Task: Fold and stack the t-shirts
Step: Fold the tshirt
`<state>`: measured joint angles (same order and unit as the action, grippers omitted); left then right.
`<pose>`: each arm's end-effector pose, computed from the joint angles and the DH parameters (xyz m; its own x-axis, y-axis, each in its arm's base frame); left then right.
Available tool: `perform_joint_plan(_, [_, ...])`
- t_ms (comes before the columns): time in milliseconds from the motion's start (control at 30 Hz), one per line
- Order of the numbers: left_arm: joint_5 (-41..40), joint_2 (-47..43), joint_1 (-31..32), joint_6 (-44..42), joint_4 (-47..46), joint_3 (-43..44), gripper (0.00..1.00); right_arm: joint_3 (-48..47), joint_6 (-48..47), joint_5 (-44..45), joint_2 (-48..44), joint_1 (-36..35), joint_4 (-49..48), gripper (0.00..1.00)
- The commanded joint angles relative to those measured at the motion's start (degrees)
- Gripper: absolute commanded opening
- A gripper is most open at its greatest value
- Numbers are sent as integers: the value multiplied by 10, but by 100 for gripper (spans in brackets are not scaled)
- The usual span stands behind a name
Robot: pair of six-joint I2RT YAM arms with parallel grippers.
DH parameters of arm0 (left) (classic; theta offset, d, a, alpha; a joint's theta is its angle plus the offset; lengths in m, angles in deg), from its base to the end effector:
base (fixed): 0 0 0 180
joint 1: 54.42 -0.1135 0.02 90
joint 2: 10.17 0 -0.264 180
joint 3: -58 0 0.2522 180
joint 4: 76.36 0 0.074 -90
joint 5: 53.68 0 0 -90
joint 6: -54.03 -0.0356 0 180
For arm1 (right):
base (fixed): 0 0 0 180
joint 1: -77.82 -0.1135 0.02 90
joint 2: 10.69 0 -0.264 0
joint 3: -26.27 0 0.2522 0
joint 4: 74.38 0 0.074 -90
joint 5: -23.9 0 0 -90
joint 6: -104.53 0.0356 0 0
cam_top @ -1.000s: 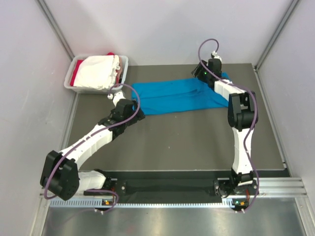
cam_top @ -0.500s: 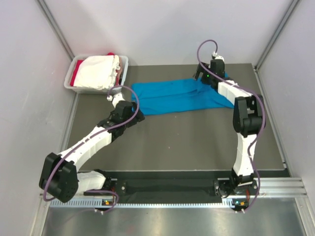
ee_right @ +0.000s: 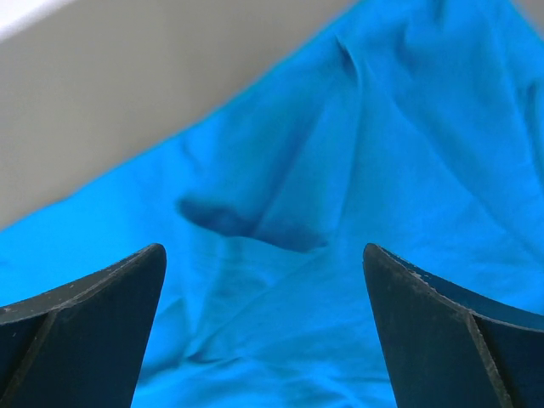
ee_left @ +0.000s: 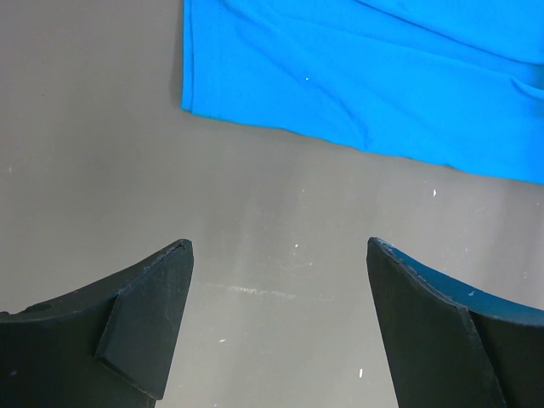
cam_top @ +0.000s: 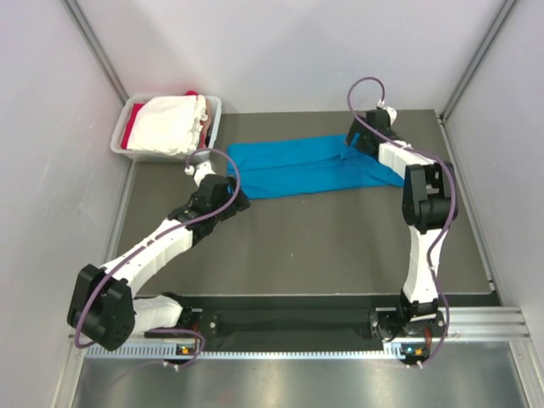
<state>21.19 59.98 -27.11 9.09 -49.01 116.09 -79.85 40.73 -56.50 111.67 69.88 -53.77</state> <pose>0.2359 -0.1114 0.2403 -0.5851 -0.4669 -0.6630 -0.2130 0.8774 -0.4298 0.4869 0.0619 0.2005 -0.5347 0.3650 -0.7622 0.2586 0.9293 0.2636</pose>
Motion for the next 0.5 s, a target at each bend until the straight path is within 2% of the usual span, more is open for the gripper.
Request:
perform_joint_plan(0, [-10,-20,-2,-4,-9,-5,88,-44,37,7,30,5,-7,100])
perform_joint_plan(400, [-9,-5,-2,-3,-10,-1,87,-71,53,-35,74,5,-51,100])
perform_joint_plan(467, [-8,-4,-2,-3,-10,0,87,-80,57,-40,83,5,-45,97])
